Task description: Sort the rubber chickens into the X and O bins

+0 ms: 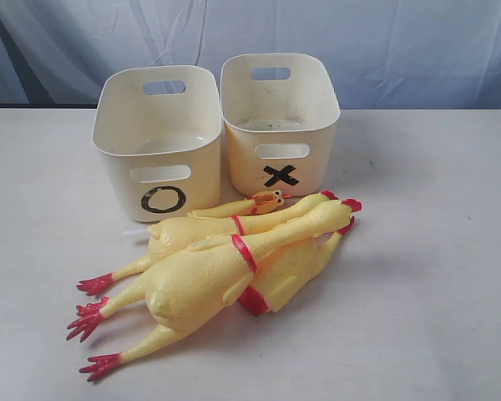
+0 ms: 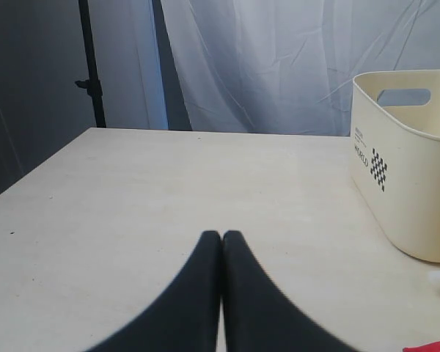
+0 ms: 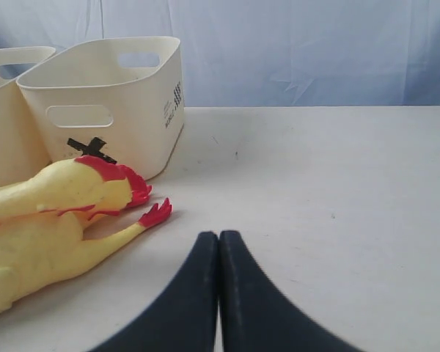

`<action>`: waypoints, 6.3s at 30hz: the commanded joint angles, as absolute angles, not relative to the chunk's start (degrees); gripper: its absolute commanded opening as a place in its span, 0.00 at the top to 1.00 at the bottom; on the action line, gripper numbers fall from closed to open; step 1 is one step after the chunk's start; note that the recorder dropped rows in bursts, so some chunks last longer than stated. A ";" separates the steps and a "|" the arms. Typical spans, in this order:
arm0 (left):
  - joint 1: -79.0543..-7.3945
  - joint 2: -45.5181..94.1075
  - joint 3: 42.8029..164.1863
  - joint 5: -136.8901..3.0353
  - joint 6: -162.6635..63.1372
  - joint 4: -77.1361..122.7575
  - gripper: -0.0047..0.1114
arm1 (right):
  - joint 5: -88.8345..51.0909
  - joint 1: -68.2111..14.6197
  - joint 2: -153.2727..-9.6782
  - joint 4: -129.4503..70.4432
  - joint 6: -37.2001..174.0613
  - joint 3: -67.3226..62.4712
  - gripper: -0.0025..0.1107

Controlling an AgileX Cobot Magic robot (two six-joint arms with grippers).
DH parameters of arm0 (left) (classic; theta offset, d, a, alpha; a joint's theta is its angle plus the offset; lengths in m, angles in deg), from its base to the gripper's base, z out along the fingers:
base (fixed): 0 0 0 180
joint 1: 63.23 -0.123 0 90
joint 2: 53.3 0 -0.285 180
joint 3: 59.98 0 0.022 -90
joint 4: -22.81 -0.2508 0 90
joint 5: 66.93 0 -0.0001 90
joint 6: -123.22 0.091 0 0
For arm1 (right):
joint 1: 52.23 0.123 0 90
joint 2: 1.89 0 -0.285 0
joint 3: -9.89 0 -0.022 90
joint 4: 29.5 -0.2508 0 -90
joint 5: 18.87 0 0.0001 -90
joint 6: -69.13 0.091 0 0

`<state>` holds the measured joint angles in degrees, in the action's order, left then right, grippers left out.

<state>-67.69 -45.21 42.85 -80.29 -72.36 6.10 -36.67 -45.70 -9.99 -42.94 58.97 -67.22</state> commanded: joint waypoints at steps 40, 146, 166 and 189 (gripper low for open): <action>-67.70 -42.16 51.08 -43.34 -119.11 -18.16 0.96 | -33.35 -45.47 -9.68 -44.63 58.87 -67.32 0.99; -17.39 51.10 101.08 -72.70 -61.51 11.32 0.96 | -33.56 -44.18 -9.68 -49.71 58.87 -67.32 0.99; -18.43 51.37 113.50 -103.74 -19.09 43.31 0.93 | -33.30 -44.18 -9.68 -49.71 58.87 -67.32 0.99; -18.55 60.17 114.09 -99.74 -21.85 39.25 0.48 | -33.62 -44.18 -9.68 -49.71 58.87 -67.32 0.99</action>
<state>-18.41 59.54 113.66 -101.55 -21.38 40.29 -34.01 -44.32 -9.99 -49.58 58.97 -67.22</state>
